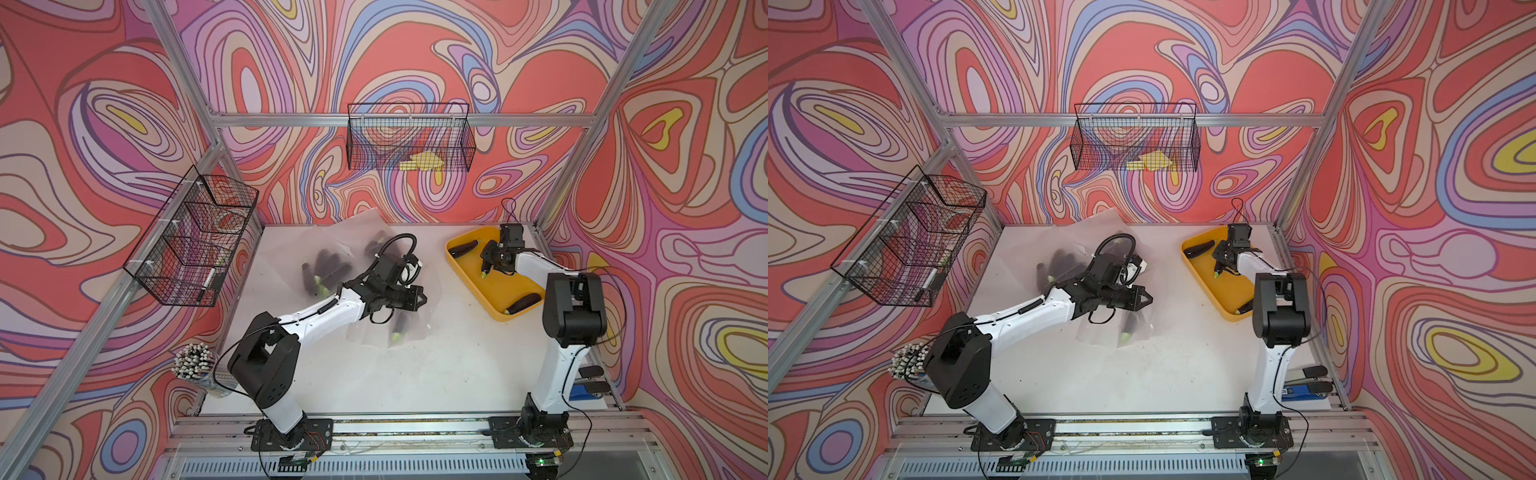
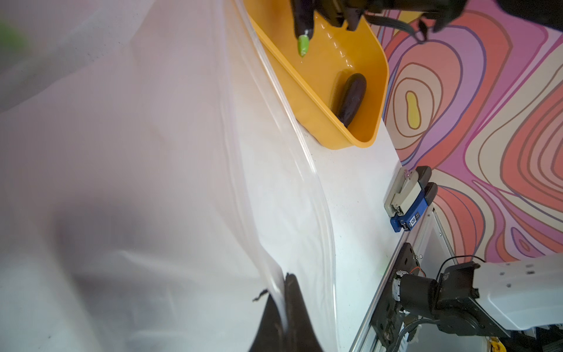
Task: Place the eggplant in a zip-top bag and seal the zipper
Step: Pick up the eggplant from the basket, then place the eggplant in the zipper food storage bag.
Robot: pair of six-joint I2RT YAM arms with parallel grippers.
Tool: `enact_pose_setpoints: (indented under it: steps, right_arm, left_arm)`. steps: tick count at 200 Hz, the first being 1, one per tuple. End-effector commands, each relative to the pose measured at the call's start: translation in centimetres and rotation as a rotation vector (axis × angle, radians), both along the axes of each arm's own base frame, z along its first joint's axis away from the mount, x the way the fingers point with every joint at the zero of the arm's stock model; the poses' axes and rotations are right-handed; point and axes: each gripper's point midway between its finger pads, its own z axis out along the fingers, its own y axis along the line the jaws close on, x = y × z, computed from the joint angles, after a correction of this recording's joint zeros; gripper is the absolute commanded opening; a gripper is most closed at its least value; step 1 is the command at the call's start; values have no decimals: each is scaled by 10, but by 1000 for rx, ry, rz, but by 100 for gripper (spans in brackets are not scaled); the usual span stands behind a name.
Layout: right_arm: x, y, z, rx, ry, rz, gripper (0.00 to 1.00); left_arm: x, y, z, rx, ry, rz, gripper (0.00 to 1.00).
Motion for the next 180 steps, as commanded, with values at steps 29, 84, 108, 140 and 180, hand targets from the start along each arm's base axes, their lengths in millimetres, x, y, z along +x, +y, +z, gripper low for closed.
enact_pose_setpoints:
  steps: [29, 84, 108, 140, 180]
  right_arm:
    - [-51, 86, 119, 100, -380, 194, 33]
    - [-128, 194, 156, 181, -712, 311, 33]
    - [-133, 201, 145, 221, -748, 295, 32]
    - [-143, 198, 129, 214, -764, 273, 32]
    - [-166, 211, 112, 225, -690, 338, 32]
  left_arm:
    - [10, -21, 1, -47, 33, -19, 0]
    - [12, -29, 4, -111, 89, -13, 0]
    - [12, -30, 9, -156, 120, -4, 0]
    - [16, -31, 18, -236, 170, -2, 0]
    - [22, -25, 18, -247, 189, 43, 0]
